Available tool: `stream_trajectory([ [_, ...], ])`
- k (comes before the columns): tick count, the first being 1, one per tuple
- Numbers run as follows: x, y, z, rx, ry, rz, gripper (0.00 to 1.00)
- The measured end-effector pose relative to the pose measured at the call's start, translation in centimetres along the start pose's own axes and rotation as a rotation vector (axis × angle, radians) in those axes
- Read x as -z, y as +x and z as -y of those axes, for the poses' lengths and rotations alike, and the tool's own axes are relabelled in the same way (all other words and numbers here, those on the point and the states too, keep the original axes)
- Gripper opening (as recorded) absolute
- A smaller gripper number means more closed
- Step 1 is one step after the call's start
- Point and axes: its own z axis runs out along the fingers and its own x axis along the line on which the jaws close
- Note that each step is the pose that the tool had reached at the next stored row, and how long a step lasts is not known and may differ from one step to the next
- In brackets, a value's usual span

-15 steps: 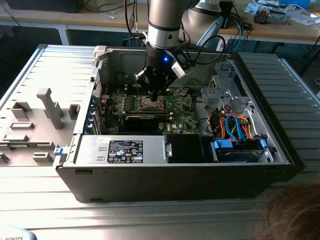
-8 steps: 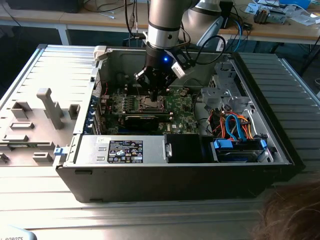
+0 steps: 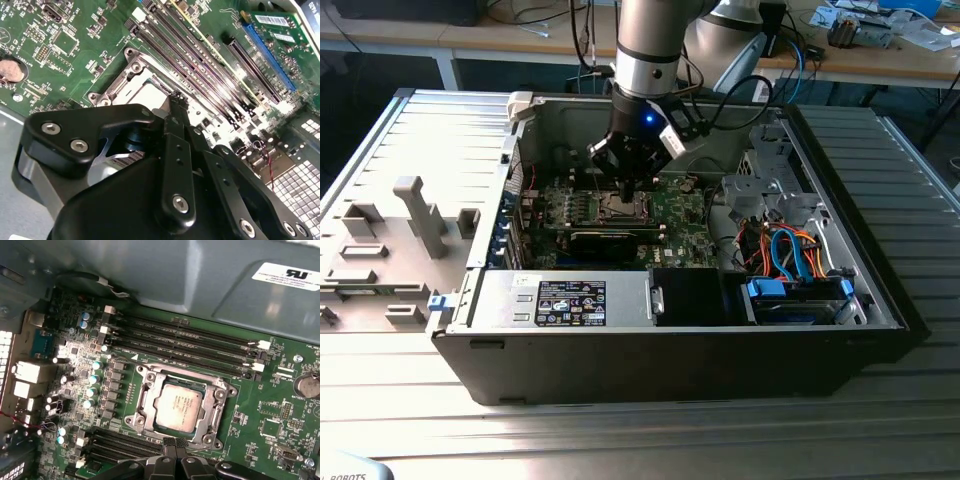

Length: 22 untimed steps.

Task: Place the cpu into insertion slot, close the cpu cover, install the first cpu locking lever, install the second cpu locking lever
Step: 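Install the first cpu locking lever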

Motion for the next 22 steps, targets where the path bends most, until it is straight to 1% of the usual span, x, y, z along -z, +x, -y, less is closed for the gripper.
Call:
stream_trajectory([
  [1,-0.01,0.0,0.0,0.0,0.0008,0.0038,0.11],
  [3,-0.03,0.01,0.0,-0.006,0.0172,0.0723,0.11],
  [4,-0.04,0.02,-0.01,-0.007,0.0227,0.0963,0.11],
  [5,-0.05,0.02,-0.01,-0.008,0.0234,0.1,0.11],
  [7,-0.04,0.02,-0.01,-0.008,0.0249,0.1052,0.11],
  [9,-0.04,0.02,-0.01,-0.014,0.0245,0.1049,0.11],
  [10,-0.04,0.03,-0.01,-0.029,0.0236,0.1039,0.11],
  [11,-0.05,0.03,-0.01,-0.053,0.0226,0.1023,0.11],
  [13,-0.06,0.02,-0.01,-0.076,0.0198,0.1012,0.11],
  [14,-0.07,0.01,-0.01,-0.092,0.0148,0.1012,0.11],
  [15,-0.07,0.02,-0.01,-0.111,0.0059,0.1016,0.11],
  [16,-0.07,0.02,-0.01,-0.121,0.0009,0.1018,0.11],
  [19,-0.07,0.02,-0.01,-0.15,-0.0107,0.1019,0.11],
  [20,-0.07,0.02,-0.01,-0.17,-0.0167,0.1017,0.11],
  [22,-0.07,0.02,-0.01,-0.192,-0.0218,0.1012,0.11],
])
